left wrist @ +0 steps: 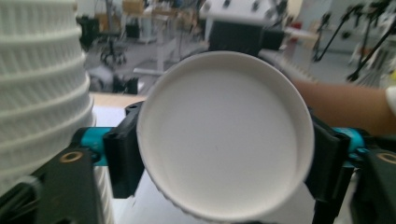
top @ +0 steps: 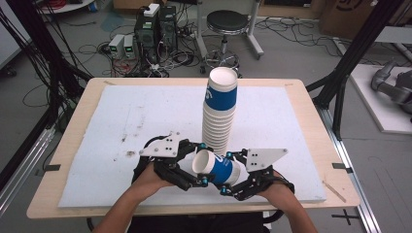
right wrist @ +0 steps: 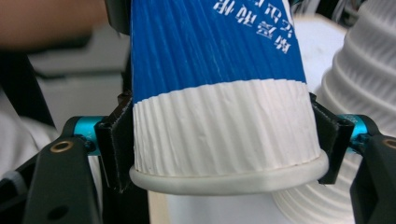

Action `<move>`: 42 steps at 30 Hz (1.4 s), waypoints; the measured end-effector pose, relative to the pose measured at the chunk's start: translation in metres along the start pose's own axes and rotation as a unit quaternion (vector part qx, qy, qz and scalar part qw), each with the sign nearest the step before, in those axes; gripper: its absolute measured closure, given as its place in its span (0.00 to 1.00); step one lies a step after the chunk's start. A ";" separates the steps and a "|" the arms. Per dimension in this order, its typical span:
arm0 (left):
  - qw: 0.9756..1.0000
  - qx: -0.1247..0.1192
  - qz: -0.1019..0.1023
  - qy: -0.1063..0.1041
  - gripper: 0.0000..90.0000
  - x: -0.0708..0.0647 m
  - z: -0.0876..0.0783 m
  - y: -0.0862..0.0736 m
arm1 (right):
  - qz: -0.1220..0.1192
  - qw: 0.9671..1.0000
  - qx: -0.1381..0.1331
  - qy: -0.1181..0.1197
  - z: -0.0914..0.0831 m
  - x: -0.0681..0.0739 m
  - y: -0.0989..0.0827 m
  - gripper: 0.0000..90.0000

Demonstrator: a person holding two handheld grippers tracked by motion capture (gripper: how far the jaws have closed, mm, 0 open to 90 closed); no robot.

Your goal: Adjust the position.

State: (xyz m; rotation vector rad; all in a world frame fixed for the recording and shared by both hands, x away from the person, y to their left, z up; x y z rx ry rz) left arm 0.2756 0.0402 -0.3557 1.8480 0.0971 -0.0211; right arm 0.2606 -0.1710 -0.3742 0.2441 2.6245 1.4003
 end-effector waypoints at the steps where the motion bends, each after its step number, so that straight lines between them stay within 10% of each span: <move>1: 1.000 0.004 0.000 -0.002 0.27 0.000 0.001 -0.001 | -0.003 1.000 0.009 -0.003 -0.001 0.000 0.000 0.28; 17: 0.999 -0.033 -0.017 -0.030 0.33 0.004 0.002 -0.005 | 0.044 0.996 -0.063 0.036 -0.005 -0.004 -0.007 0.25; 27: 1.000 0.001 -0.007 0.007 0.21 0.004 -0.001 -0.002 | 0.002 1.000 0.006 -0.001 -0.006 -0.005 -0.004 0.27; 32: 1.000 0.004 -0.007 -0.018 0.33 0.004 -0.001 -0.005 | 0.001 1.000 0.004 0.006 -0.005 -0.004 -0.004 0.26; 39: 0.998 -0.049 -0.025 -0.033 0.33 0.005 -0.004 -0.002 | 0.051 0.994 -0.087 0.033 -0.015 -0.006 -0.004 0.20; 42: 0.998 -0.046 -0.023 -0.033 0.33 0.005 -0.003 -0.003 | 0.050 0.994 -0.086 0.038 -0.014 -0.007 -0.006 0.22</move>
Point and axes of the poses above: each handheld gripper's, and its own axes: z roughly forward along the jaws, y roughly out of its top, x roughly to its left, the point moved 3 cm from there along z, roughly forward along the jaws, and after that the axes turned 7 degrees about x, right-handed, at the moved point
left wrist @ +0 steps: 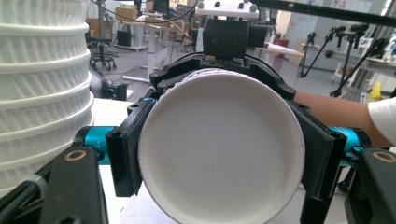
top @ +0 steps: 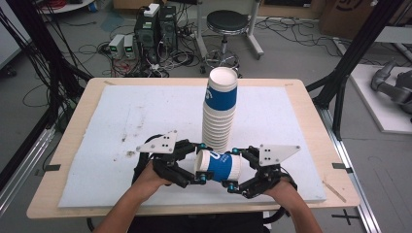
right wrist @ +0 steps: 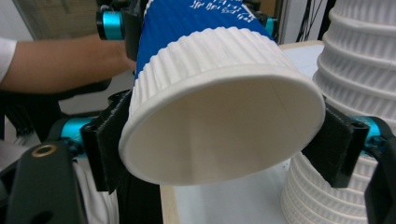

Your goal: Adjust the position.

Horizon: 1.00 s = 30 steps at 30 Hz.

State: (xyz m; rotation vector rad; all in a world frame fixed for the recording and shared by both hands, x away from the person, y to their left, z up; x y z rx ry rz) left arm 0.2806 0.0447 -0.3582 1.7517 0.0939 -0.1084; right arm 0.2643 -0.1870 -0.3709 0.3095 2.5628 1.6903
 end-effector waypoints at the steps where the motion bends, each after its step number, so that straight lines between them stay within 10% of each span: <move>1: 1.000 0.001 -0.001 -0.001 0.33 0.001 0.000 -0.001 | -0.002 1.000 0.002 0.000 0.000 0.000 0.000 0.24; 12: 0.997 0.070 0.018 0.000 0.33 0.001 0.002 -0.009 | -0.042 0.996 0.072 -0.020 -0.004 0.002 0.004 0.27; 20: 0.999 0.027 0.014 -0.021 0.33 0.002 -0.003 -0.008 | 0.015 1.000 0.001 0.010 -0.006 0.002 0.006 0.22; 30: 0.996 0.085 0.024 -0.006 0.32 0.000 0.004 -0.013 | -0.015 0.999 0.042 -0.002 -0.008 0.004 0.012 0.27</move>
Point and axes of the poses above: each handheld gripper's, and its own axes: z roughly forward along the jaws, y roughly out of its top, x roughly to its left, the point moved 3 cm from there along z, roughly forward along the jaws, and after that the axes turned 7 degrees about x, right-handed, at the moved point
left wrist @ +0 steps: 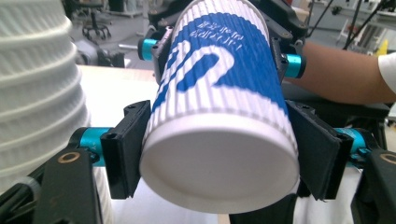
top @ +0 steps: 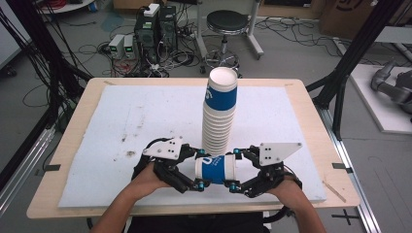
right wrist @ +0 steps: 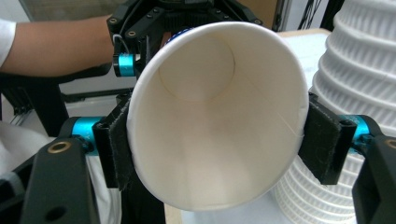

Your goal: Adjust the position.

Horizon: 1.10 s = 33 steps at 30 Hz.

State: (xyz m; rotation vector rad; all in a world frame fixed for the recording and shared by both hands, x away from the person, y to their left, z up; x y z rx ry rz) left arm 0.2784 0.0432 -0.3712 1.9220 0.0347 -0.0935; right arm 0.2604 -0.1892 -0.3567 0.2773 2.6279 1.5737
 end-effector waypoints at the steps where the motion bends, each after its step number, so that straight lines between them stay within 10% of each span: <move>1: 1.000 0.002 -0.002 -0.002 0.32 0.000 0.001 -0.001 | 0.004 1.000 0.002 0.002 0.000 0.000 0.000 0.27; 10: 0.999 -0.031 0.002 -0.017 0.34 0.001 -0.003 0.000 | 0.028 0.999 -0.043 0.003 0.002 0.000 -0.001 0.16; 15: 0.999 -0.037 -0.001 -0.019 0.34 0.001 -0.005 0.000 | 0.016 0.999 -0.042 0.011 0.005 0.001 0.000 0.25; 23: 1.000 0.029 0.010 0.002 0.33 -0.003 0.011 -0.006 | 0.009 1.000 -0.026 0.011 0.003 0.002 0.003 0.27; 33: 1.000 0.029 -0.001 0.004 0.30 -0.003 0.013 -0.005 | 0.004 1.000 -0.018 0.010 0.001 0.001 0.002 0.28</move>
Point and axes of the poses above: each handheld gripper's, and its own axes: z roughly forward along the jaws, y roughly out of its top, x roughly to its left, the point moved 3 cm from there along z, roughly forward along the jaws, and after that the axes turned 7 degrees about x, right-handed, at the moved point
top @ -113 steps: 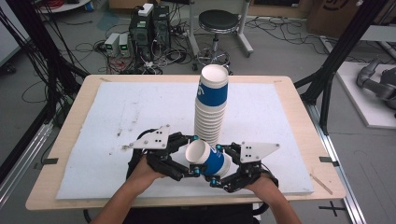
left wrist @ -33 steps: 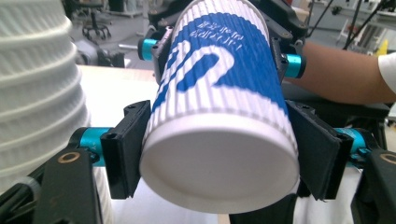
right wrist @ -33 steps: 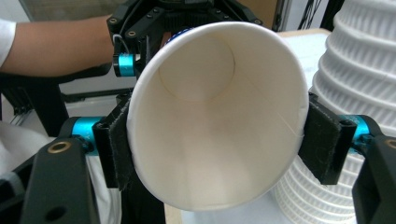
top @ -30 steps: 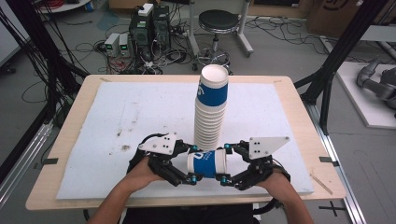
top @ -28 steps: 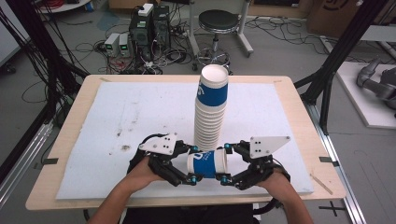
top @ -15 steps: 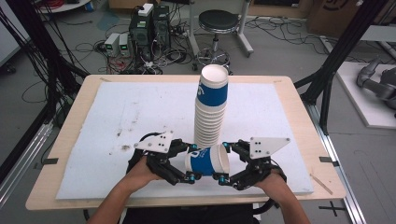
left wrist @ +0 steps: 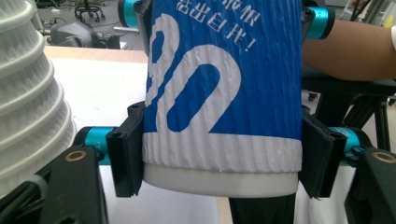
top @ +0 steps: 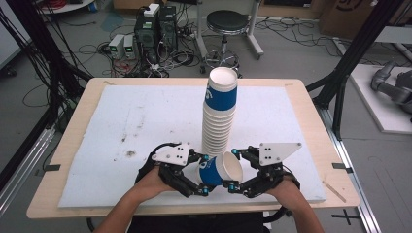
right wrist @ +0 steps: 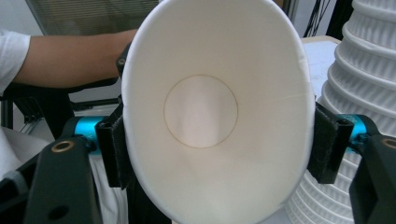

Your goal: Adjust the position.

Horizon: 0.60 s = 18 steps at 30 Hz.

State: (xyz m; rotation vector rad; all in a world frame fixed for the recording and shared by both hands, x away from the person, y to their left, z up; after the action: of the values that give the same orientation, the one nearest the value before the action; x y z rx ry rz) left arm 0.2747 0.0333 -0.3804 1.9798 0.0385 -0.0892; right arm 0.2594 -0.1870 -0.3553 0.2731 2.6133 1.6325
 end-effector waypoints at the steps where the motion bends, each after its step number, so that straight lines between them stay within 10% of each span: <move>1: 1.000 0.000 0.000 0.001 0.28 0.000 -0.002 0.001 | 0.001 1.000 0.003 -0.003 -0.001 0.000 0.000 0.28; 11: 1.000 0.012 0.003 -0.006 0.34 -0.001 0.003 -0.003 | 0.003 1.000 0.005 0.002 0.001 0.002 0.002 0.28; 18: 0.999 -0.038 -0.004 -0.017 0.34 0.000 0.002 0.000 | 0.020 0.997 -0.080 -0.006 0.002 0.004 0.007 0.20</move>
State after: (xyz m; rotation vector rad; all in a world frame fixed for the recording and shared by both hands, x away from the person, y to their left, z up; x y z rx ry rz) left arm 0.2749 0.0315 -0.3813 1.9013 0.0279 -0.1251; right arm 0.2565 -0.1818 -0.3499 0.3290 2.4651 1.8334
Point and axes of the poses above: each handheld gripper's, and its own axes: z roughly forward along the jaws, y roughly out of its top, x roughly to its left, the point moved 3 cm from there along z, roughly forward along the jaws, and after that the axes turned 7 degrees about x, right-handed, at the moved point
